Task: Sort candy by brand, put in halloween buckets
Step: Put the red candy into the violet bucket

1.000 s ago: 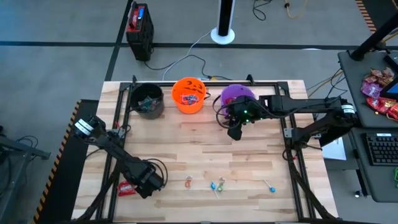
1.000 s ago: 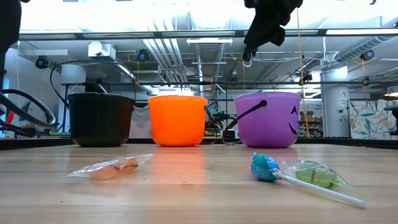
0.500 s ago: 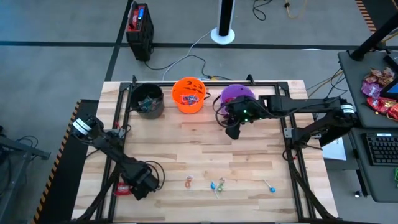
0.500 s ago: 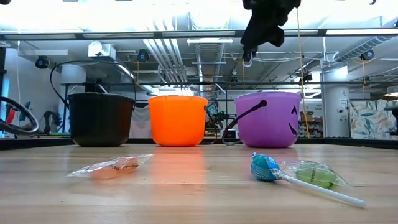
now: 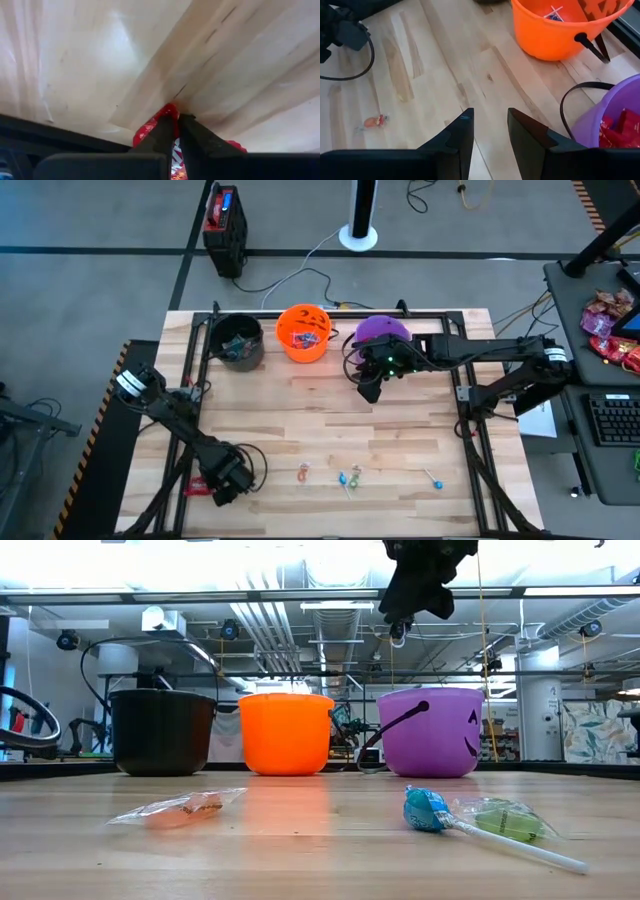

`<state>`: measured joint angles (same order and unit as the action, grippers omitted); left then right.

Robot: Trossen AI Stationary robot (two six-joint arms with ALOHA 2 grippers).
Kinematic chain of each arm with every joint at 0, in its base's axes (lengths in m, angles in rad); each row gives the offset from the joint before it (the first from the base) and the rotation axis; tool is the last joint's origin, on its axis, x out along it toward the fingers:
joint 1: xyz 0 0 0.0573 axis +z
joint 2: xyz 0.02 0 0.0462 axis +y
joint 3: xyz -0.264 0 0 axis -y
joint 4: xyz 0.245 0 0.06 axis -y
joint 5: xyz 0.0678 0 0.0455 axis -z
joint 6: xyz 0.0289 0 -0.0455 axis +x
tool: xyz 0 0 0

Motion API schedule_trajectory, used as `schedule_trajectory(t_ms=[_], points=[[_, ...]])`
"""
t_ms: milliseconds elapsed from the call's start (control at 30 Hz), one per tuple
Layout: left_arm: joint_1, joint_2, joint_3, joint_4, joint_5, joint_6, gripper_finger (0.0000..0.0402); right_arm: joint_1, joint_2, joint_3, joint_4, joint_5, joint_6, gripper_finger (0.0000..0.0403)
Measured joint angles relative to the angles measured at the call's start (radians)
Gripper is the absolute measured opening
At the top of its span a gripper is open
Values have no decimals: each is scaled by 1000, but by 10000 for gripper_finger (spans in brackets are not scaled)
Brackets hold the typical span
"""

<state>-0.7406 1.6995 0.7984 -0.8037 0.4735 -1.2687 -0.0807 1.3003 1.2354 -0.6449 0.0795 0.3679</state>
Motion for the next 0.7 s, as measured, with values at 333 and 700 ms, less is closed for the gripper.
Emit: schedule_trajectory(t_ms=[333, 700], points=[[41, -129, 127, -28, -250, 202, 2, 3, 0, 0, 14, 0, 16, 102], [347, -435, 280, 75, -610, 697, 0, 24, 0, -10, 97, -1, 9, 97]])
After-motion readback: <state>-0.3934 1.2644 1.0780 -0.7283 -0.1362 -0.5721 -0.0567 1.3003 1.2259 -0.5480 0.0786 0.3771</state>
